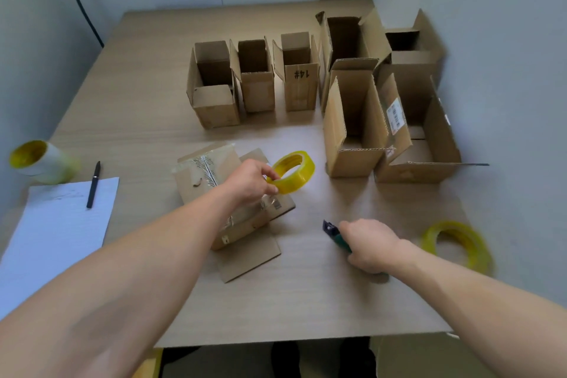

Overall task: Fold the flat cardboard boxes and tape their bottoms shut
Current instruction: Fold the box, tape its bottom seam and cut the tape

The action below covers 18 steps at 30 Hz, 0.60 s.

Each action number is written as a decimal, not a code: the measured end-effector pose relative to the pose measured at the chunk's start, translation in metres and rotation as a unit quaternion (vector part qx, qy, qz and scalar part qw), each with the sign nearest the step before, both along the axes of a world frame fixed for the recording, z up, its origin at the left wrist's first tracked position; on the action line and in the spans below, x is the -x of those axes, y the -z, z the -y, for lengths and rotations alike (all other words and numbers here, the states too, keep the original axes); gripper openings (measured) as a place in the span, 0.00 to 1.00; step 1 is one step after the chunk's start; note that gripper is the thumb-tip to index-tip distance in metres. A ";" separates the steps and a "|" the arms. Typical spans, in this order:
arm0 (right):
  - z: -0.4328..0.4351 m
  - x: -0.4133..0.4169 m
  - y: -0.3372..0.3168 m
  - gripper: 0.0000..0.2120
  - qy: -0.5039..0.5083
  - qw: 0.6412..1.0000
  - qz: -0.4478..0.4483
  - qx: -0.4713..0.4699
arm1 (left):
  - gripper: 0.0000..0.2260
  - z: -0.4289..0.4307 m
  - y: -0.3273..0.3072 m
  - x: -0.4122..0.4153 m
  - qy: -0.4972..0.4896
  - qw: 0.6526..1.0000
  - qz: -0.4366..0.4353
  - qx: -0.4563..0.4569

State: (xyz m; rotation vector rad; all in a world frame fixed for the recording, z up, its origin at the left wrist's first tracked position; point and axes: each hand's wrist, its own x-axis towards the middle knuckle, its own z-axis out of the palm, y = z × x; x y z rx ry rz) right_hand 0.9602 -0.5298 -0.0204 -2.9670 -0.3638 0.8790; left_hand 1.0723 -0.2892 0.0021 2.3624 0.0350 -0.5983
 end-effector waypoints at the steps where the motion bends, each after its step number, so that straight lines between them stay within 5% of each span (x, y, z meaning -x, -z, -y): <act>1: 0.000 0.002 -0.002 0.10 0.015 1.000 0.011 -0.023 | 0.11 0.000 -0.001 0.001 0.000 1.000 0.002 0.001; 10: -0.029 0.004 -0.038 0.08 0.035 0.962 0.070 -0.263 | 0.11 -0.001 -0.002 0.002 -0.003 1.000 -0.003 0.017; 18: -0.055 -0.008 -0.044 0.06 0.017 0.955 0.035 -0.295 | 0.11 0.000 -0.003 0.001 -0.001 1.000 -0.002 0.020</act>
